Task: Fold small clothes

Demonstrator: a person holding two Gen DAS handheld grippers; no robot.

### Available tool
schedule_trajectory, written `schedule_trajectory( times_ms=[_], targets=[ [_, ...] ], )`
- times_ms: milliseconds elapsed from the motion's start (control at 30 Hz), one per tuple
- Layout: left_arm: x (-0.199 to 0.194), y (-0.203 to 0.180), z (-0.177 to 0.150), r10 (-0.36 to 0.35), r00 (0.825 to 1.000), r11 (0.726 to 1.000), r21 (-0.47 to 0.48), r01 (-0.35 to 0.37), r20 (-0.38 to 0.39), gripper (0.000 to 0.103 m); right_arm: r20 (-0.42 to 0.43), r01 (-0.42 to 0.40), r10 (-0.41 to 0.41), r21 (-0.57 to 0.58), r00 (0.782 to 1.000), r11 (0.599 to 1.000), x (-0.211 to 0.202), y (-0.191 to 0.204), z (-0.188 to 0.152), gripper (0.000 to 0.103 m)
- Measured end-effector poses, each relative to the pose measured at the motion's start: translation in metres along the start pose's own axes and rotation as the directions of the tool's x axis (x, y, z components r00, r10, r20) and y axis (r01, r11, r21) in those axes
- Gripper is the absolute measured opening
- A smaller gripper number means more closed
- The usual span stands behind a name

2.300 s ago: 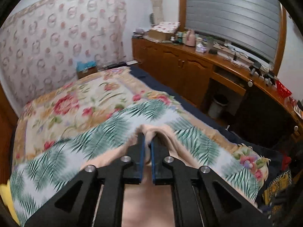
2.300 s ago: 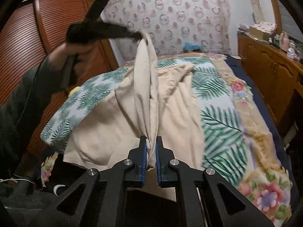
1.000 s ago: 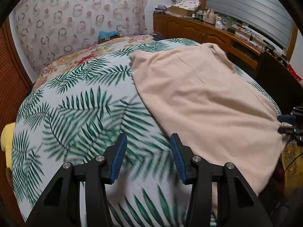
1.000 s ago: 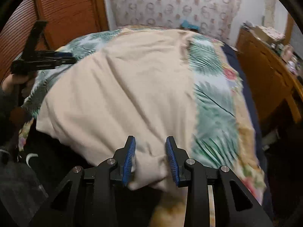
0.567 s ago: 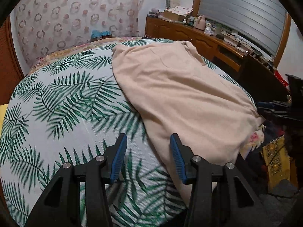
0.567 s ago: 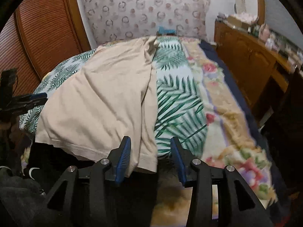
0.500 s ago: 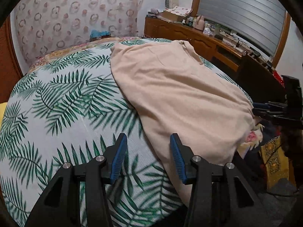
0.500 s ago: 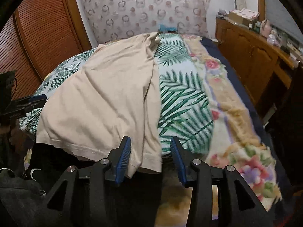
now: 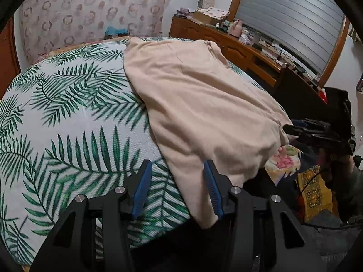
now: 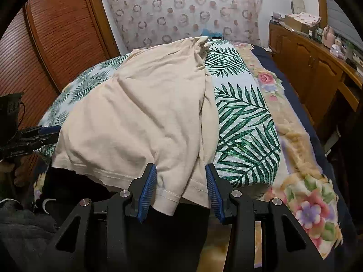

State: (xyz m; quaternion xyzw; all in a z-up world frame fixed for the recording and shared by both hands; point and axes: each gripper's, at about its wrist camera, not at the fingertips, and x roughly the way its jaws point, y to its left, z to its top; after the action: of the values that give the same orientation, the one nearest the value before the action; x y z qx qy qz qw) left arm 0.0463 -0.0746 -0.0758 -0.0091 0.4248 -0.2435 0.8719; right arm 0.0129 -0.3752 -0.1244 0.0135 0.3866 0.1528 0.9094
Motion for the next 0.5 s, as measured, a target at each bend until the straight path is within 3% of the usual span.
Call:
schedule_trajectory(
  times_ms=[200, 433, 467, 500],
  targets=[
    [0.003, -0.009, -0.007, 0.006, 1.0, 1.0, 0.013, -0.006, -0.006, 0.048, -0.003, 0.045, -0.045, -0.031, 0.999, 0.998, 0.002, 0.005, 0.001, 0.032],
    [0.002, -0.012, -0.011, -0.036, 0.999, 0.999, 0.018, 0.036, -0.009, 0.048, -0.011, 0.035, -0.036, -0.07, 0.999, 0.997, -0.001, 0.007, -0.001, 0.006],
    [0.002, -0.011, -0.011, -0.063, 0.998, 0.998, 0.008, 0.063, -0.01, 0.039, -0.015, 0.027, -0.028, -0.079, 0.999, 0.996, -0.001, 0.008, -0.001, 0.006],
    [0.002, -0.01, -0.011, -0.079, 0.997, 0.997, 0.0, 0.079, -0.014, 0.019, -0.02, 0.014, -0.015, -0.084, 1.0, 0.996, -0.001, 0.009, 0.0, 0.005]
  ],
)
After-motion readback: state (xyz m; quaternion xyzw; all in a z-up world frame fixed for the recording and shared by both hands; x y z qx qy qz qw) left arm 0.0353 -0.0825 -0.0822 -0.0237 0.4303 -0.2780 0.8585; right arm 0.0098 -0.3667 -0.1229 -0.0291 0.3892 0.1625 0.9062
